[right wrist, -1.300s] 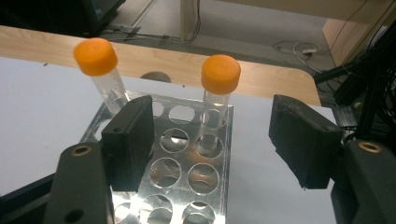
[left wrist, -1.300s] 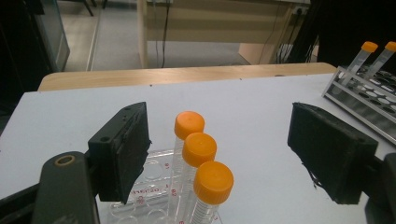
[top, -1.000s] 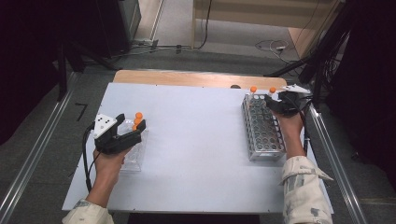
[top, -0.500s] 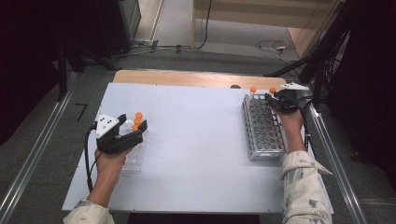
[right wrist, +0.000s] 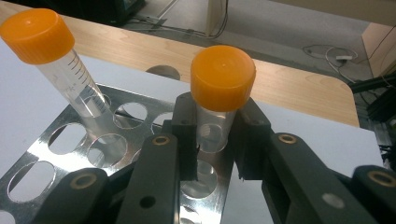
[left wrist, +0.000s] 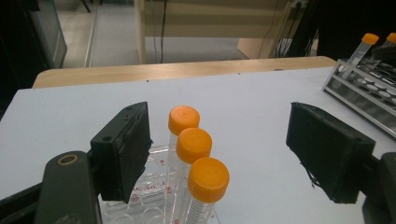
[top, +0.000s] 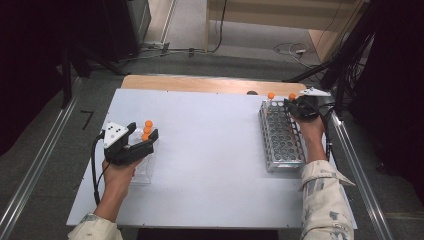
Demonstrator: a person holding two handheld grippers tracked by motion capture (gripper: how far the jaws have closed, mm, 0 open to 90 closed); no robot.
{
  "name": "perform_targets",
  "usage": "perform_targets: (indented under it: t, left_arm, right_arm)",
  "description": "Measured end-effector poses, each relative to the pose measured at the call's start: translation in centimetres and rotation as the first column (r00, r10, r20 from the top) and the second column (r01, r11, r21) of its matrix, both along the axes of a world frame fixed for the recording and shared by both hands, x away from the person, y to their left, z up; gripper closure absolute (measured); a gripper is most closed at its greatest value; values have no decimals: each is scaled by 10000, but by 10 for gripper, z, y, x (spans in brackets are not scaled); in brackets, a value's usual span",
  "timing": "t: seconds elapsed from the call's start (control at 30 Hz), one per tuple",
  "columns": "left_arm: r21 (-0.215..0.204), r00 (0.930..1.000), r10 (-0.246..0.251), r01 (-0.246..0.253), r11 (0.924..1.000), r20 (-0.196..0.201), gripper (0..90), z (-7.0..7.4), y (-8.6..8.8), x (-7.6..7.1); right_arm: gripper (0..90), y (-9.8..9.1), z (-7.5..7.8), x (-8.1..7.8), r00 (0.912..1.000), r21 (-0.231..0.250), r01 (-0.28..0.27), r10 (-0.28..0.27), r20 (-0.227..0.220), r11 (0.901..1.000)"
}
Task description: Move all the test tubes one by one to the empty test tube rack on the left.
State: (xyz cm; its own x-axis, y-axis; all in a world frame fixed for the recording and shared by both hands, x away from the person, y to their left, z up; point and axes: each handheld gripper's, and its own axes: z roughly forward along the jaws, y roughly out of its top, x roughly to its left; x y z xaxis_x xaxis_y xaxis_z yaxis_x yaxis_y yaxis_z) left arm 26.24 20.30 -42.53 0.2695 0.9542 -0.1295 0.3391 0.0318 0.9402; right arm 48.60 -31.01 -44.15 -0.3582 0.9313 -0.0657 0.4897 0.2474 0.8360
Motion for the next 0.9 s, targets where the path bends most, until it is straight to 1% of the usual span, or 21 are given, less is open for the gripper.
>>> perform_targets:
  t: [0.03, 0.2, 0.27, 0.53, 0.63, 0.73, 0.9]
  left_arm:
    - [0, 10000, -4, 4, 10000, -3, 224, 0, 0, 0]
    - [-37, 10000, -26, 26, 10000, 29, 224, 0, 0, 0]
    - [-69, 10000, -22, 22, 10000, 51, 224, 1, 0, 0]
    - [-76, 10000, -47, 48, 10000, 57, 224, 2, 0, -1]
    - [-90, 10000, -48, 49, 9999, 71, 224, 2, 0, -1]
    - [-124, 9999, -59, 60, 9999, 87, 223, 3, 0, -2]
    - [-165, 9999, -126, 127, 9998, 67, 222, 3, 0, -2]
  right_arm:
    - [711, 1, 1, 0, 10000, -75, -25, 26, 72, 10000]
    - [712, 1, 13, -2, 9995, -78, -31, 34, 325, 10000]
    - [712, 1, 19, -3, 9988, -54, -25, 27, 491, 10000]
    - [714, 1, 37, -8, 9971, 31, 56, -59, 757, 10000]
    - [714, 1, 43, -12, 9960, 87, 65, -73, 890, 9999]
    - [715, 0, 49, -16, 9958, 207, 80, -99, 908, 9998]
    - [714, 4, 59, -29, 9952, 201, -221, 200, 962, 9996]
